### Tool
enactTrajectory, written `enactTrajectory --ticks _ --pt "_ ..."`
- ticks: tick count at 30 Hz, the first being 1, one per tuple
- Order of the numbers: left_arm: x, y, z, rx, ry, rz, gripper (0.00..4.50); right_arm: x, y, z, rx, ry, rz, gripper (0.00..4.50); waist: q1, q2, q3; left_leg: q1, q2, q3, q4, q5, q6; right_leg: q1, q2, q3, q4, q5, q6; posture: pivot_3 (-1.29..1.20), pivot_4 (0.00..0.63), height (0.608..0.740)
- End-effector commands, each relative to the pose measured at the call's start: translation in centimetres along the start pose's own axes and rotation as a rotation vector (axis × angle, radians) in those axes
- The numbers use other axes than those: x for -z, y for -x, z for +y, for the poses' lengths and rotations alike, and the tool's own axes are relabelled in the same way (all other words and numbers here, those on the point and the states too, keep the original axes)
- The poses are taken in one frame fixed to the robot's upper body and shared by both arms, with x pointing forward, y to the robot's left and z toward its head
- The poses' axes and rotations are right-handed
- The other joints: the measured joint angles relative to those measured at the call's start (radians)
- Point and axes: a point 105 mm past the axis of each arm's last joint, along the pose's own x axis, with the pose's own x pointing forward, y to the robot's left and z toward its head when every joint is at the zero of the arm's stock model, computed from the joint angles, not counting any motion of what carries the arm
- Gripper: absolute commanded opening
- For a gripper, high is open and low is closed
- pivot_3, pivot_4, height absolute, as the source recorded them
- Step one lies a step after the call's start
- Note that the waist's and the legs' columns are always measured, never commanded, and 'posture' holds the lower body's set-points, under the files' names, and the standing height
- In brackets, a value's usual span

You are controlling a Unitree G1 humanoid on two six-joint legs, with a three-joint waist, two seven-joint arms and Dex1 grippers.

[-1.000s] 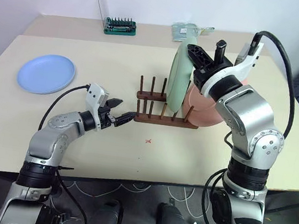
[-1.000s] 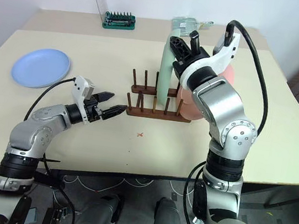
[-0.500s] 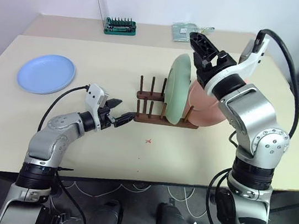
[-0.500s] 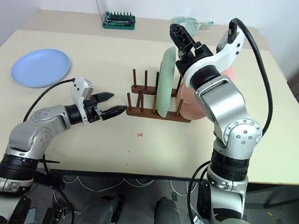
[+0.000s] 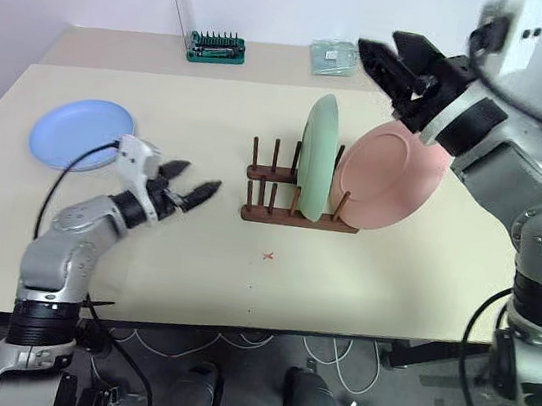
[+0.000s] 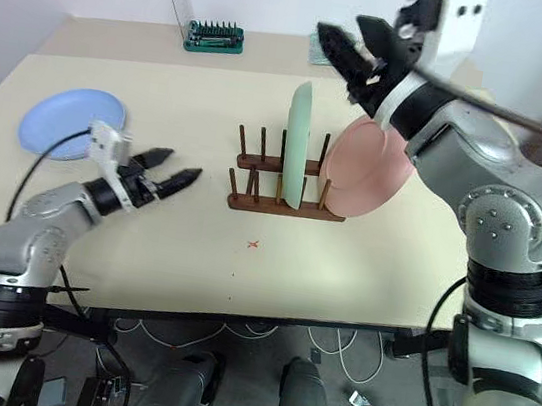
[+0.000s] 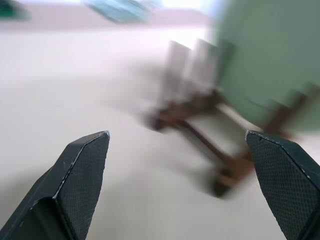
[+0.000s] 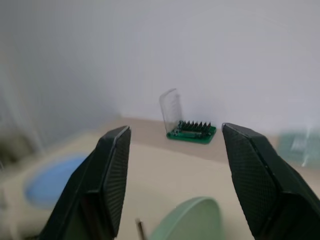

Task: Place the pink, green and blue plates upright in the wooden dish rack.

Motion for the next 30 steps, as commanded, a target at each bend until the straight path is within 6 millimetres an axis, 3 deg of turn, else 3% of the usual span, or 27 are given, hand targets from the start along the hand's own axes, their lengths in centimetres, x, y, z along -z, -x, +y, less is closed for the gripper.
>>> enactTrajectory --ticks 1,4,7,12,16,23,26,30 --pt "-3.9 1.7 6.8 -0.429 -0.001 -0.133 4.5 -0.1 -0.2 3.0 -0.158 0.2 -0.015 2.92 0.004 -0.003 0.001 0.0 0.0 0.0 0.0 0.0 0.0 0.0 0.0 0.0 0.0 0.0 0.0 0.0 0.15 0.74" --pt "-4.4 5.3 13.1 -0.881 0.125 -0.162 4.5 1.0 -0.6 3.5 -0.176 0.221 -0.012 2.92 0.005 -0.006 0.0 0.0 0.0 -0.001 0.001 0.0 0.0 0.0 0.0 0.0 0.0 0.0 0.0 0.0 0.15 0.74" --pt "-3.1 7.5 15.5 -1.094 0.289 -0.131 4.5 1.6 -0.9 3.4 -0.179 0.241 -0.007 2.92 0.007 -0.007 -0.001 0.0 -0.001 0.0 0.001 0.0 -0.001 0.0 -0.001 0.0 0.0 0.0 0.0 0.0 0.15 0.74" --pt "-2.3 7.5 16.0 -1.124 0.427 -0.116 4.5 2.0 -1.1 3.4 -0.181 0.246 -0.01 2.92 0.029 -0.009 0.0 0.0 -0.001 0.0 0.001 0.001 -0.002 0.0 -0.001 0.0 0.0 0.001 0.0 0.0 0.15 0.74" --pt "0.2 5.7 16.3 -1.068 0.543 0.01 4.5 2.2 -1.1 3.6 -0.192 0.254 -0.013 2.92 0.036 -0.011 -0.001 -0.001 -0.002 -0.002 0.002 0.002 -0.003 0.0 -0.001 -0.001 0.0 0.001 0.0 0.0 0.15 0.74" --pt "1.1 3.1 16.9 -0.997 0.67 0.029 4.5 3.0 -0.6 3.7 -0.188 0.262 0.009 2.92 0.026 -0.012 -0.001 -0.001 -0.001 -0.002 0.001 0.002 -0.005 -0.001 0.0 -0.002 0.002 0.001 0.0 0.0 0.15 0.74" --pt "1.4 3.2 17.4 -1.043 0.73 0.008 3.63 3.2 -0.5 3.7 -0.181 0.262 0.014 2.96 0.026 -0.012 -0.001 -0.001 -0.001 -0.002 0.001 0.002 -0.005 0.0 0.0 -0.001 0.002 0.001 0.0 0.0 0.15 0.74" --pt "1.0 3.1 17.5 -1.032 0.753 -0.031 1.65 3.5 -0.2 3.6 -0.168 0.259 0.02 2.96 0.026 -0.012 -0.001 -0.001 -0.001 -0.002 0.001 0.002 -0.005 0.0 0.0 -0.001 0.002 0.001 0.0 0.0 0.15 0.74"
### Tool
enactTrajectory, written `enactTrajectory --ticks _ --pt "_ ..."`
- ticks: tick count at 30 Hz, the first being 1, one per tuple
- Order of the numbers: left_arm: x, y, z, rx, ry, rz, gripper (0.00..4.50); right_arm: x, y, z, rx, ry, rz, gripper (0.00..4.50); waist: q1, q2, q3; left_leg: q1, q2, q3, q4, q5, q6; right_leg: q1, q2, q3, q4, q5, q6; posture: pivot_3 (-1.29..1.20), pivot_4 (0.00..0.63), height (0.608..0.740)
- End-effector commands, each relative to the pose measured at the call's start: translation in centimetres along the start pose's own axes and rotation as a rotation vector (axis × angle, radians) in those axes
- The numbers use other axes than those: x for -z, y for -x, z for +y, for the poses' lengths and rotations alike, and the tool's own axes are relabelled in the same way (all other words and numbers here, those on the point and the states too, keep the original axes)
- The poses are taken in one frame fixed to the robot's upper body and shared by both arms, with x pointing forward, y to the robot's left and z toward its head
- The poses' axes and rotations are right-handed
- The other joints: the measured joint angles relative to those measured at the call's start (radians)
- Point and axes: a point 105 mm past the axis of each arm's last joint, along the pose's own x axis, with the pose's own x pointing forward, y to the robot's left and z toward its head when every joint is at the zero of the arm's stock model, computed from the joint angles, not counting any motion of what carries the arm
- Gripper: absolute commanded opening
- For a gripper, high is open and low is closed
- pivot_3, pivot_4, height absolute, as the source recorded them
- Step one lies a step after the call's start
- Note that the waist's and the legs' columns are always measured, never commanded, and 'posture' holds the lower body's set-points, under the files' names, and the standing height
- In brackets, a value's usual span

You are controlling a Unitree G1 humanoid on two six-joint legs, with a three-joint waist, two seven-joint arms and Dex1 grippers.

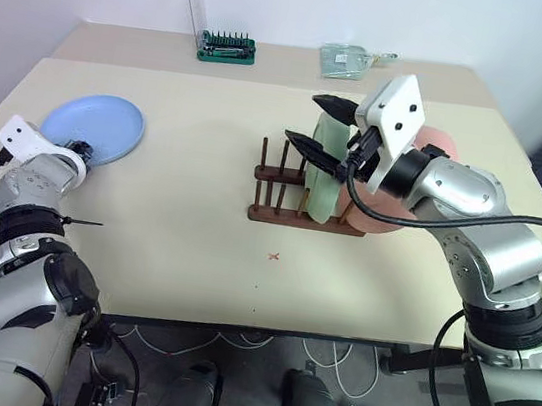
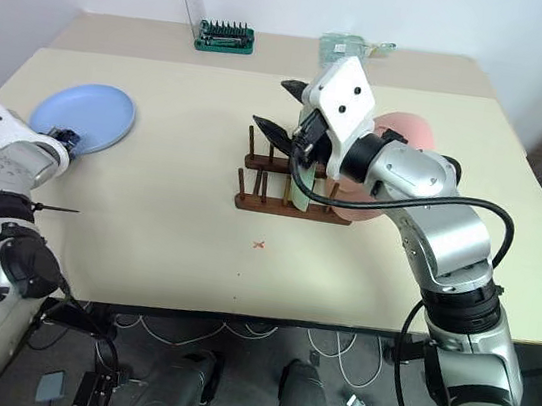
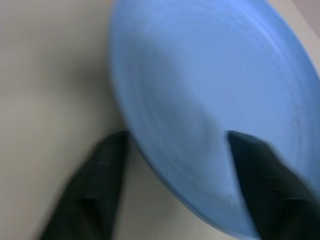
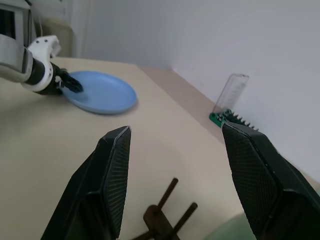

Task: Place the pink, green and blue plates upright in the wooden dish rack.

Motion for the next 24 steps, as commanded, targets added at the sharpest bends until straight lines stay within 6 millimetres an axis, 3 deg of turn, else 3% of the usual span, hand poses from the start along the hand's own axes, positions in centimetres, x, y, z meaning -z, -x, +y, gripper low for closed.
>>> enactTrajectory --ticks 1,3,4,8,12,15,18,24 --pt "-1.5 0.3 -0.5 0.03 0.037 -0.047 1.16 -1.7 0.6 -0.2 0.025 0.042 -0.059 2.96 0.001 0.0 0.0 0.0 0.0 0.0 0.0 0.0 0.0 0.0 0.0 0.0 0.0 0.0 0.0 0.0 0.15 0.74" --pt "-1.6 0.4 -0.9 0.043 0.031 -0.055 0.21 -1.7 0.5 -0.2 0.026 0.046 -0.059 2.96 0.001 0.0 0.0 0.0 0.0 0.0 0.0 0.0 0.0 0.0 0.0 0.0 0.0 0.0 0.0 0.0 0.15 0.74" --pt "-2.0 0.6 -1.5 0.067 0.011 -0.079 0.04 -1.7 0.4 -0.2 0.024 0.054 -0.058 2.96 0.0 0.0 0.0 0.0 0.0 0.0 0.0 0.0 0.0 0.0 0.0 0.0 0.0 0.0 0.0 0.0 0.15 0.74" --pt "-4.5 4.0 -7.7 0.313 -0.201 -0.295 0.04 -1.2 -0.2 0.4 -0.005 0.176 -0.018 2.96 0.001 -0.001 0.0 0.0 0.0 0.0 0.0 0.0 0.0 0.0 0.0 0.0 0.0 0.0 0.0 0.0 0.15 0.74" --pt "-4.3 9.2 -13.9 0.545 -0.391 -0.405 0.04 -1.6 -1.7 1.5 -0.049 0.376 -0.033 2.96 0.001 -0.001 0.0 -0.001 0.0 0.0 0.0 0.0 -0.001 0.0 0.0 0.0 -0.001 0.0 0.0 0.0 0.15 0.74" --pt "-4.1 11.3 -15.7 0.613 -0.429 -0.427 0.04 -1.8 -2.3 2.0 -0.07 0.437 -0.056 2.96 -0.003 -0.001 0.0 -0.001 0.0 0.0 0.0 0.001 -0.002 0.0 0.0 0.0 -0.001 0.0 0.0 0.0 0.15 0.74" --pt "-2.8 15.1 -19.1 0.749 -0.501 -0.413 0.04 -2.1 -4.1 3.0 -0.102 0.555 -0.08 2.96 -0.012 -0.001 0.001 0.0 0.0 0.001 0.0 0.001 -0.001 0.0 0.0 0.001 0.0 0.0 0.0 0.0 0.15 0.74" --pt "-0.7 17.9 -20.5 0.829 -0.55 -0.313 0.04 -0.6 -5.6 3.2 -0.114 0.781 -0.049 2.96 -0.017 -0.001 0.0 0.0 0.0 0.0 0.0 0.003 -0.006 0.0 0.0 0.001 0.0 0.0 0.0 0.0 0.15 0.74"
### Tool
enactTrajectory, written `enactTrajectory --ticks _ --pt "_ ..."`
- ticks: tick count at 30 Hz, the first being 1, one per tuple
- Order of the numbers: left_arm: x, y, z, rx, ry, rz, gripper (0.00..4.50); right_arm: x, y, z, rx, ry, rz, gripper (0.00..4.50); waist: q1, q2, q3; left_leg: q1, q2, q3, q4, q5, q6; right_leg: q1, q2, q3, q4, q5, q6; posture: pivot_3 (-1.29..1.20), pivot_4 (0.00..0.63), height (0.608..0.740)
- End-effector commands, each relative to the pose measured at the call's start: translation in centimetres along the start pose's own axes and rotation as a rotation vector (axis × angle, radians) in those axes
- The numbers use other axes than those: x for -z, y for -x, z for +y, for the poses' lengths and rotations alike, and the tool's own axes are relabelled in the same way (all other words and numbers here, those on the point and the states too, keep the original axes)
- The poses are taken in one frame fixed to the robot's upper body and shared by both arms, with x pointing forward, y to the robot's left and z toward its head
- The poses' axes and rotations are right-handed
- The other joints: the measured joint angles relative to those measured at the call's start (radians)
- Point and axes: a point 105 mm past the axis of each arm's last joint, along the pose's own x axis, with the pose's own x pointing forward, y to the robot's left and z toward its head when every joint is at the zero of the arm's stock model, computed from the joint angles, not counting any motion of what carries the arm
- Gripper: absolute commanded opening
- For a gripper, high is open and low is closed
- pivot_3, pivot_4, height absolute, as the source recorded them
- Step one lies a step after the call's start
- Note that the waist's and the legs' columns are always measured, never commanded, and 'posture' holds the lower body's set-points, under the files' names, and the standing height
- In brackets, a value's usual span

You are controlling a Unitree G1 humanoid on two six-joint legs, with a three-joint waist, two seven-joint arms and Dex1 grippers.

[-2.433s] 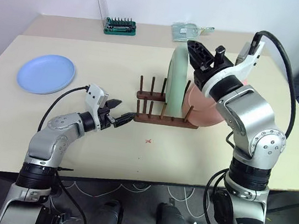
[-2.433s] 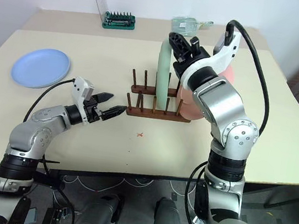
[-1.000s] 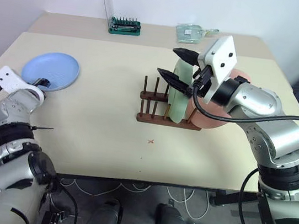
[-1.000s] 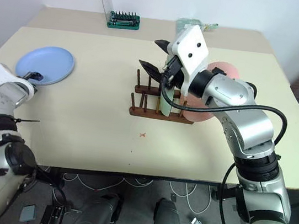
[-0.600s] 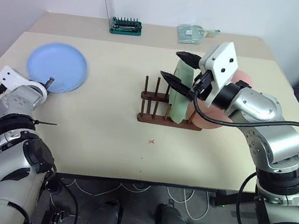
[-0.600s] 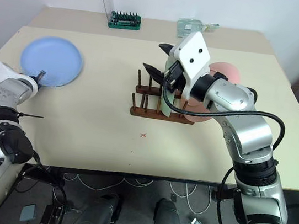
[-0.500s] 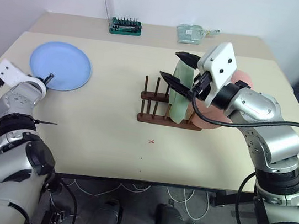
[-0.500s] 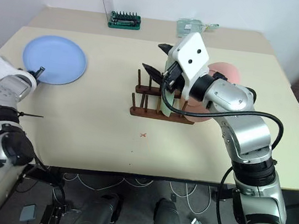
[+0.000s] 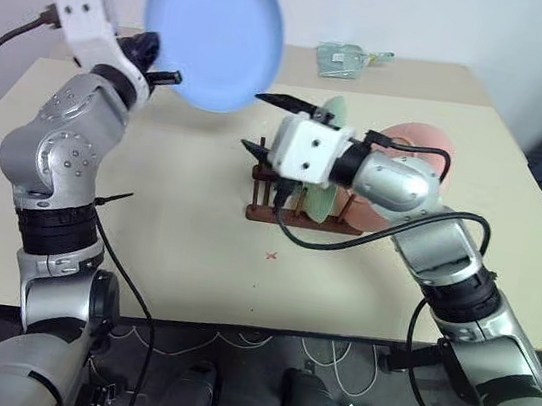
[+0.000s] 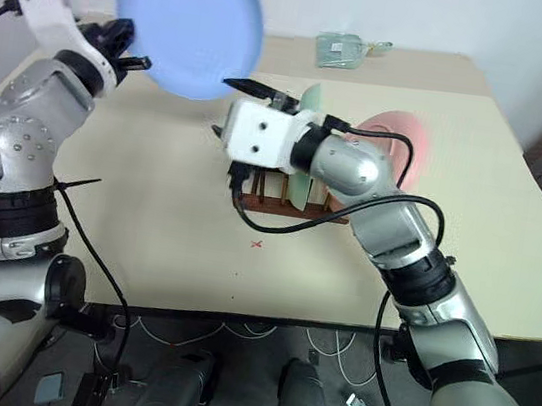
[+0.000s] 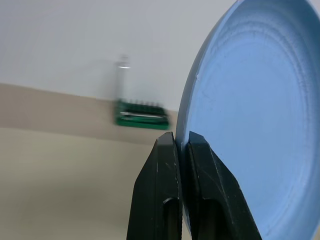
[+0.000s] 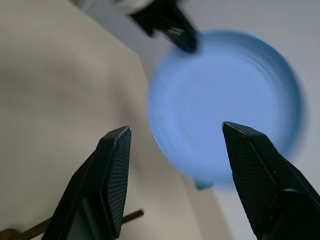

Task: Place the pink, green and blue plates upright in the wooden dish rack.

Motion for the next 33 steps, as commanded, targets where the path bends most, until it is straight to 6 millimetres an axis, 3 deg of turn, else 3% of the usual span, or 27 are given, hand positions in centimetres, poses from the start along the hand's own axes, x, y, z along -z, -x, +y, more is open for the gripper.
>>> enactTrajectory --ticks 1,10,15,18,22,25,28,29,31,33 --pt "-2.1 1.2 -1.9 0.061 0.012 -0.038 0.04 -0.1 -0.5 -0.8 0.038 0.118 -0.005 2.96 -0.003 0.0 0.0 0.0 0.0 0.0 0.0 0.0 0.0 0.0 0.0 0.0 0.0 0.0 0.0 0.0 0.15 0.74" --pt "-3.0 2.7 -3.6 0.132 0.132 -0.019 0.04 1.1 -1.7 -1.0 0.073 0.203 0.027 2.96 -0.011 0.0 0.0 0.0 0.0 -0.001 -0.001 0.001 -0.002 0.0 0.0 0.0 0.001 0.0 0.0 0.0 0.15 0.74" --pt "-3.0 3.5 -4.2 0.165 0.114 0.0 0.04 2.2 -2.0 -2.0 0.113 0.324 0.083 2.96 -0.009 0.0 0.0 0.0 0.0 0.0 0.0 0.002 -0.003 0.0 0.0 0.0 0.001 0.0 0.0 0.0 0.15 0.74" --pt "-3.0 3.8 -4.2 0.175 0.12 0.004 0.0 2.4 -1.9 -2.4 0.131 0.34 0.093 2.07 -0.009 0.0 0.0 0.0 0.0 0.0 0.0 0.002 -0.003 0.0 0.0 0.0 0.001 0.0 0.0 0.0 0.15 0.74" --pt "-2.6 3.8 -3.8 0.16 0.116 0.015 0.0 2.2 -1.9 -2.4 0.135 0.343 0.081 0.12 -0.011 0.0 0.0 0.0 0.0 0.0 0.0 0.002 -0.003 0.0 0.0 0.0 0.001 0.0 0.0 0.0 0.15 0.74" --pt "-2.5 3.7 -3.7 0.154 0.12 0.007 0.0 1.9 -1.9 -2.5 0.146 0.348 0.073 0.05 -0.01 0.0 0.0 0.0 0.0 0.0 -0.001 0.002 -0.003 0.0 0.001 0.0 0.001 0.0 0.0 0.0 0.15 0.74" --pt "-2.8 3.7 -3.6 0.159 0.158 -0.026 0.87 1.8 -1.9 -2.4 0.141 0.353 0.068 0.0 -0.009 0.0 0.0 0.0 0.0 0.0 0.0 0.002 -0.003 0.0 0.001 0.0 0.001 0.0 0.0 0.0 0.15 0.74" --pt "-3.0 3.7 -3.4 0.152 0.158 -0.04 1.41 1.6 -1.9 -2.5 0.144 0.349 0.063 0.0 -0.009 0.0 0.0 0.0 0.0 0.0 0.0 0.002 -0.003 0.0 0.001 0.0 0.001 0.0 0.0 0.0 0.15 0.74" --pt "-3.9 3.6 -2.3 0.101 0.16 -0.109 2.4 1.3 -1.8 -2.6 0.155 0.341 0.047 0.0 -0.01 0.0 0.0 0.0 0.0 0.0 0.0 0.002 -0.003 0.0 0.001 0.0 0.001 0.0 0.0 0.0 0.15 0.74" --pt "-4.8 3.3 0.6 -0.023 0.184 -0.17 3.35 0.6 -1.6 -3.4 0.202 0.27 0.011 0.0 -0.011 0.0 0.0 0.0 0.0 0.0 -0.001 0.002 -0.003 0.0 0.001 0.0 0.001 0.0 0.0 0.0 0.15 0.74"
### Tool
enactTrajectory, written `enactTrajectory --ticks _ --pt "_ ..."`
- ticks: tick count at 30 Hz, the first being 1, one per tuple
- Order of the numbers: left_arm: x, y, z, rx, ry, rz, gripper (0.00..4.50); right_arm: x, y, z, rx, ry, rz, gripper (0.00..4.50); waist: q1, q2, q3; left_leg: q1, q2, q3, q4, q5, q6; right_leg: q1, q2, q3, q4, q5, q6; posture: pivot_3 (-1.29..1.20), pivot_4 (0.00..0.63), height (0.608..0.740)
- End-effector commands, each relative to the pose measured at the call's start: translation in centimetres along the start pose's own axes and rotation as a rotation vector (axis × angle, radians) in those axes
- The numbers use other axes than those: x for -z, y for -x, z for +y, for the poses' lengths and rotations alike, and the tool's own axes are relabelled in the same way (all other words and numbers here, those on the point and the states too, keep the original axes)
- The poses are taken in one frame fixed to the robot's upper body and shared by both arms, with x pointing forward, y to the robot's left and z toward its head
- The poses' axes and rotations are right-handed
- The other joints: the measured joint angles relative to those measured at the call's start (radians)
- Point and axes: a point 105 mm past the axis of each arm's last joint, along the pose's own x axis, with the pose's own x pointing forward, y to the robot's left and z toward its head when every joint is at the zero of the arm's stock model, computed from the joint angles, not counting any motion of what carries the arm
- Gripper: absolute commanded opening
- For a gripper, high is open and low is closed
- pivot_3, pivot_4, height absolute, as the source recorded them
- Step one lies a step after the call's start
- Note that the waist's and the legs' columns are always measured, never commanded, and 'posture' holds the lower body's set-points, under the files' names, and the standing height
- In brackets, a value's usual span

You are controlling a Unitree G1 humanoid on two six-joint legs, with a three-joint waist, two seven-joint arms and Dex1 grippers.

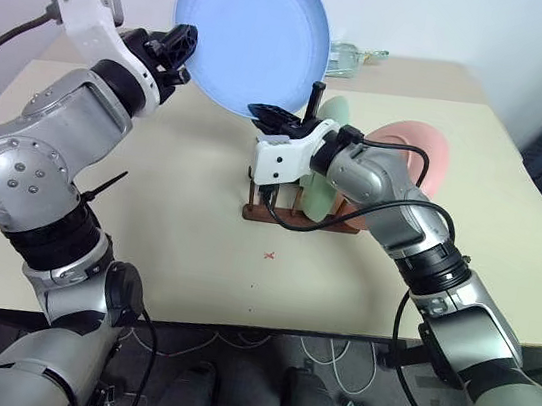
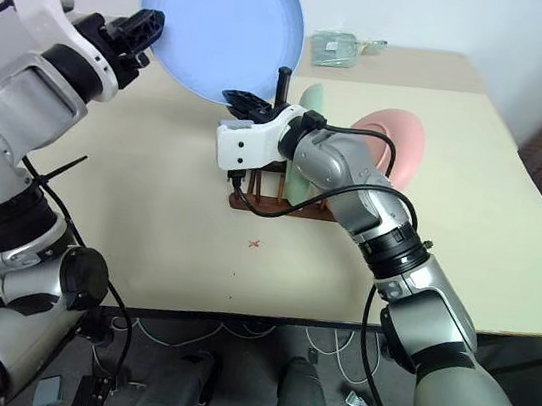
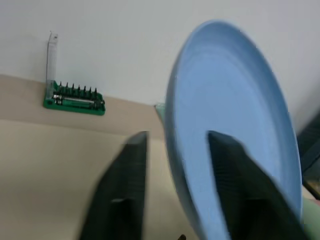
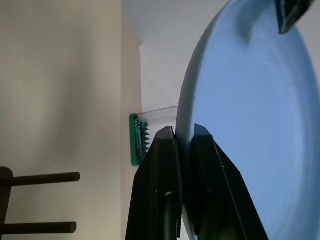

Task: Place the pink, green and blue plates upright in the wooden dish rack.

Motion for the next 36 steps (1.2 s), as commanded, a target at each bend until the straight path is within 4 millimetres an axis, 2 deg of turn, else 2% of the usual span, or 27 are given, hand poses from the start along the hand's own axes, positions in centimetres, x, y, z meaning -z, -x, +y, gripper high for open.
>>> enactTrajectory --ticks 1,3,4,6,7,9,12,13,15,18,21,23,27,31,36 --pt "-4.0 0.6 4.1 -0.176 -0.024 -0.191 3.35 -1.7 0.6 -4.2 0.164 -0.122 -0.084 0.0 -0.003 0.0 0.0 0.0 0.0 0.0 0.0 0.0 0.0 0.0 0.0 0.0 0.0 0.0 0.0 0.0 0.15 0.74" --pt "-5.8 1.5 7.0 -0.259 -0.056 -0.269 3.35 -2.5 1.0 -5.9 0.231 -0.26 -0.138 0.0 -0.006 0.0 0.0 0.001 0.001 0.001 -0.001 0.0 0.0 -0.001 0.001 0.001 0.0 0.0 -0.001 0.0 0.15 0.74" --pt "-6.2 1.8 7.8 -0.269 -0.058 -0.293 3.35 -2.8 1.2 -6.4 0.249 -0.305 -0.16 0.0 -0.008 0.0 0.0 0.001 0.001 0.001 -0.001 0.0 0.0 -0.001 0.001 0.001 0.0 0.0 -0.001 0.0 0.15 0.74" --pt "-5.8 2.5 9.9 -0.326 -0.213 -0.27 3.35 -3.7 1.8 -7.7 0.296 -0.442 -0.231 0.0 -0.006 0.0 0.0 0.001 0.001 0.001 -0.002 0.0 0.0 -0.001 0.001 0.001 0.0 0.001 -0.001 0.0 0.15 0.74" --pt "-5.1 2.7 10.6 -0.344 -0.301 -0.236 3.35 -4.1 2.1 -8.3 0.309 -0.506 -0.264 0.0 -0.004 0.001 0.0 0.001 0.001 0.001 -0.002 0.0 0.0 -0.001 0.001 0.001 0.0 0.001 -0.001 0.0 0.15 0.74" --pt "-2.1 3.2 12.5 -0.357 -0.404 -0.112 3.35 -4.9 2.9 -9.3 0.323 -0.736 -0.346 0.0 0.0 0.001 0.0 0.001 0.001 0.001 -0.002 0.0 0.0 -0.001 0.001 0.001 0.0 0.001 -0.001 0.0 0.15 0.74" --pt "1.2 3.8 13.6 -0.324 -0.519 -0.003 3.35 -5.9 3.9 -9.6 0.293 -1.006 -0.438 0.0 0.01 0.001 0.0 0.001 0.001 -0.001 -0.002 -0.001 0.001 0.0 0.001 0.001 0.0 0.001 -0.001 0.0 0.15 0.74" --pt "2.8 4.0 13.5 -0.301 -0.541 0.045 3.35 -6.3 4.3 -9.5 0.281 -1.119 -0.466 0.0 0.012 0.0 -0.001 0.0 0.001 -0.001 -0.001 -0.002 0.003 0.0 0.001 0.0 0.0 0.001 -0.001 0.0 0.15 0.74" --pt "4.6 4.3 13.4 -0.273 -0.56 0.096 3.35 -6.7 4.7 -9.4 0.255 -1.241 -0.489 0.0 0.016 0.0 -0.001 0.0 0.001 -0.002 -0.001 -0.003 0.005 0.0 0.001 0.0 0.0 0.001 -0.002 0.0 0.15 0.74" --pt "8.9 5.1 12.6 -0.179 -0.513 0.162 3.35 -6.6 5.0 -7.9 0.226 -1.471 -0.468 0.0 0.02 0.002 -0.002 0.0 0.001 -0.001 -0.002 -0.003 0.005 -0.001 0.001 0.0 0.0 0.002 -0.003 0.0 0.15 0.74" --pt "11.4 5.9 12.0 -0.114 -0.499 0.199 3.35 -6.5 5.2 -7.3 0.224 -1.625 -0.461 0.0 0.02 0.003 -0.001 0.001 0.002 0.0 -0.002 -0.003 0.005 -0.002 0.001 0.001 0.001 0.002 -0.003 0.0 0.15 0.74" --pt "12.7 6.4 10.8 -0.015 -0.516 0.219 3.35 -6.1 5.1 -6.7 0.227 -1.698 -0.417 0.0 0.019 0.003 -0.001 0.0 0.002 0.0 -0.003 -0.003 0.005 -0.003 0.001 0.001 0.002 0.002 -0.004 0.0 0.15 0.74" --pt "14.1 7.1 9.7 0.08 -0.482 0.26 3.35 -4.8 4.9 -5.7 0.257 -1.797 -0.318 0.0 0.022 0.003 -0.001 0.0 0.002 0.001 -0.003 -0.003 0.005 -0.003 0.001 0.001 0.002 0.002 -0.004 0.0 0.15 0.74" --pt "14.6 7.2 8.6 0.159 -0.477 0.282 3.35 -3.7 4.9 -4.8 0.281 -1.931 -0.26 0.0 0.021 0.003 -0.001 0.0 0.002 0.001 -0.003 -0.003 0.005 -0.003 0.001 0.001 0.002 0.002 -0.004 0.0 0.15 0.74" --pt "15.3 7.6 6.9 0.258 -0.483 0.299 3.35 -3.5 4.8 -4.1 0.265 -1.971 -0.208 0.0 0.017 0.005 -0.001 0.001 0.002 0.001 -0.003 -0.003 0.006 -0.003 0.001 0.001 0.002 0.002 -0.004 0.0 0.15 0.74"
